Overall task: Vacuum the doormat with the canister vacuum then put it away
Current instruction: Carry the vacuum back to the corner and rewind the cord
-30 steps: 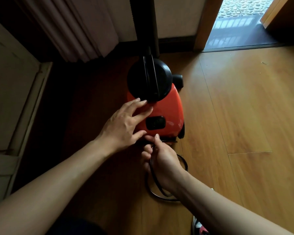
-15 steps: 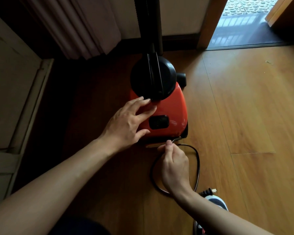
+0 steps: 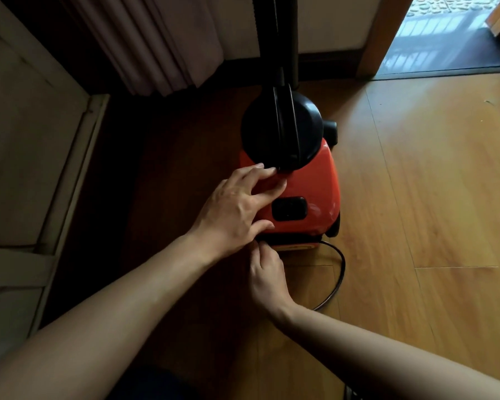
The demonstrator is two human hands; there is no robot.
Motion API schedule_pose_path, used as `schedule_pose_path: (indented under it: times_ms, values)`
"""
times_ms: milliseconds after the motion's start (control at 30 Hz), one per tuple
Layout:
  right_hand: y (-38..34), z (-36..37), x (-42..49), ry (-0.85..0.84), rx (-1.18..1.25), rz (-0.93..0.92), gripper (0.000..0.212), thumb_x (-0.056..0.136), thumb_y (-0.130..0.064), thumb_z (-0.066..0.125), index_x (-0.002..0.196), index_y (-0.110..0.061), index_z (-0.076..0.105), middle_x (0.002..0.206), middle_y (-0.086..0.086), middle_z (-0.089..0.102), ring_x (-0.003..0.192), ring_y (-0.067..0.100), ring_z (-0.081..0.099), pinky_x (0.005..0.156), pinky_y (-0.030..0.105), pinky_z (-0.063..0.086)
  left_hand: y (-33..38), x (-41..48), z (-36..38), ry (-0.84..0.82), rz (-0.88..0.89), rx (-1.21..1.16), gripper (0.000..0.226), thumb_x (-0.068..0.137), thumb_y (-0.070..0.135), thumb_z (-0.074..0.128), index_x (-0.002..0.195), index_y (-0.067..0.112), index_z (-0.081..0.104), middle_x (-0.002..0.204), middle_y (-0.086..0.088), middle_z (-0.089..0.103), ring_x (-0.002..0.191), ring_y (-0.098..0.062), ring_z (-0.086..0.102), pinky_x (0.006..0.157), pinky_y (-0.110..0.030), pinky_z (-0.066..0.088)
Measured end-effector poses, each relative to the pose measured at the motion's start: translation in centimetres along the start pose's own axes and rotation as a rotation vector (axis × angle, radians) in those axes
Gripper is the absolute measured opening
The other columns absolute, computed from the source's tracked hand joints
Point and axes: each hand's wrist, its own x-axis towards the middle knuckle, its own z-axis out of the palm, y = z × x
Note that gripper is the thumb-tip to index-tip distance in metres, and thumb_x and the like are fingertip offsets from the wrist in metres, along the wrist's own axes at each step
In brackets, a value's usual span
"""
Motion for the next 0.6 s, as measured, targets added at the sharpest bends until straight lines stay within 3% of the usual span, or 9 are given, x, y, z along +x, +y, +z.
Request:
schedule_pose_path:
  times_ms: [200, 300, 367, 467, 600]
  values:
    - [3.8, -0.3, 0.8, -0.149, 0.091, 0.066, 0.046, 0.107, -0.042, 0.040, 0.075, -0.017, 0.062, 0.055, -0.009, 0.056, 0.047, 0.003, 0.051, 0.053, 0.027, 0.038, -0.4, 0.0, 0.2, 0.002, 0.007, -0.052, 0.077, 0.074, 0.037, 0.082, 0.143, 0.026, 0.049, 0.151, -0.003, 0.039, 0.142, -0.023, 0.032, 0.109, -0.046, 0.039]
    - [4.7, -1.4, 1.7, -0.187, 0.173, 0.165, 0.038, 0.106, -0.038, 0.048, 0.092, -0.009, 0.069, 0.051, -0.010, 0.058, 0.043, 0.003, 0.051, 0.047, 0.021, 0.037, -0.5, 0.0, 0.2, 0.005, 0.012, -0.062, 0.076, 0.075, 0.038, 0.080, 0.143, 0.026, 0.049, 0.151, -0.002, 0.038, 0.143, -0.022, 0.031, 0.109, -0.045, 0.038]
    - [5.1, -2.1, 2.4, -0.218, 0.181, 0.272, 0.044, 0.104, -0.040, 0.052, 0.087, -0.003, 0.069, 0.044, -0.002, 0.051, 0.033, 0.012, 0.043, 0.039, 0.024, 0.031, -0.6, 0.0, 0.3, 0.006, 0.017, -0.067, 0.075, 0.075, 0.038, 0.080, 0.143, 0.026, 0.049, 0.152, -0.001, 0.038, 0.143, -0.021, 0.030, 0.110, -0.045, 0.037]
    - [5.9, -3.6, 3.3, -0.252, 0.161, 0.356, 0.043, 0.102, -0.040, 0.055, 0.081, -0.005, 0.069, 0.046, 0.004, 0.048, 0.033, 0.013, 0.039, 0.037, 0.023, 0.028, -0.8, 0.0, 0.3, 0.001, 0.022, -0.091, 0.076, 0.075, 0.038, 0.079, 0.143, 0.027, 0.048, 0.152, -0.001, 0.037, 0.143, -0.021, 0.031, 0.110, -0.049, 0.039]
    - [6.3, -6.7, 4.1, -0.317, 0.168, 0.420, 0.034, 0.098, -0.038, 0.064, 0.088, -0.006, 0.066, 0.054, 0.000, 0.048, 0.040, 0.010, 0.037, 0.038, 0.021, 0.025, -1.1, 0.0, 0.3, -0.011, 0.018, -0.119, 0.075, 0.075, 0.040, 0.076, 0.144, 0.028, 0.047, 0.153, 0.001, 0.035, 0.144, -0.020, 0.029, 0.109, -0.053, 0.041]
